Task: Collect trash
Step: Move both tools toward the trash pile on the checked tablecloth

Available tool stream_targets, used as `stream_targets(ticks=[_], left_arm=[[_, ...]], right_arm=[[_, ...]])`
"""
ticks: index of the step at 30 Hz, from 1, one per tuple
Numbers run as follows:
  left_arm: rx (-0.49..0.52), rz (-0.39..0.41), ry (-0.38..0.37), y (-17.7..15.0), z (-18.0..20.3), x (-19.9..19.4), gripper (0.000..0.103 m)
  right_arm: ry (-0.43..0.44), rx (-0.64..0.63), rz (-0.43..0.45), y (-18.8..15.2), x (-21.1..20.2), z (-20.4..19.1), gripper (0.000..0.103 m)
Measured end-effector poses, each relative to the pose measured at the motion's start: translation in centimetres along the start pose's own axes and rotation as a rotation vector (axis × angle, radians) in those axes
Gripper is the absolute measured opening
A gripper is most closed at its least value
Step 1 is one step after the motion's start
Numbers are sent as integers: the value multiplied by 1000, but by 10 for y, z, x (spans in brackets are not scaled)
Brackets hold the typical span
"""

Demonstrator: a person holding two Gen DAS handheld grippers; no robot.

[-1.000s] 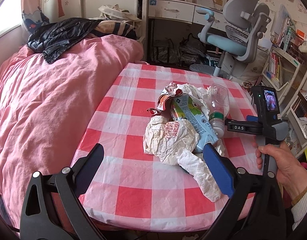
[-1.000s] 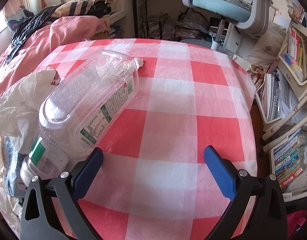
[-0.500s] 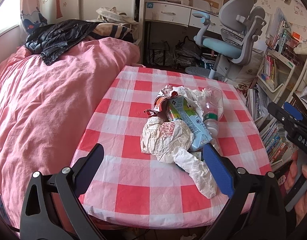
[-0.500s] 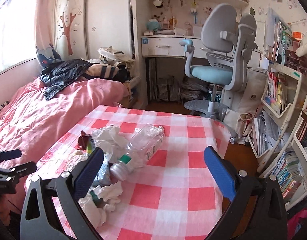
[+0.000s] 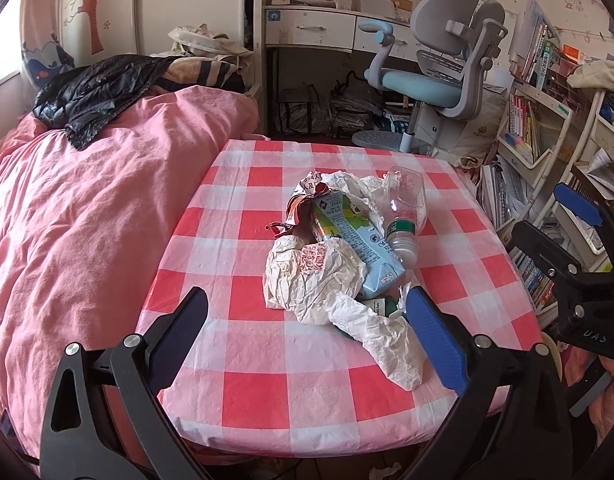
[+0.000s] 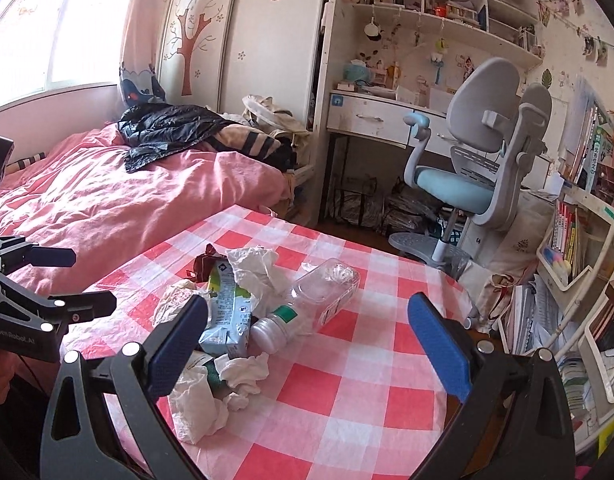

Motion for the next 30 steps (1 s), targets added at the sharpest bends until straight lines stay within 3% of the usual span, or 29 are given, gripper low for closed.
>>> stream_targets(ticks=[15,27,30], left_arm=[[60,4,-71,0,22,-2,96],[73,6,-71,0,26,-1,96],[43,7,-32,1,15,0,96]], right_arm=[[-18,-7,9,0,-6,14,96],[-10,-14,-3,-4,-5,12,96],[15,-25,-41,-11,1,8,96]])
Point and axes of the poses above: each gripper's, at about its wrist camera, not at the fingertips, and x roughly the way its jaws point, z to its right, y to its top, the point moved 8 cm from there along x, roughly the way its jaws point, and after that the axes turned 9 degrees about x, right-handed, at the moved point
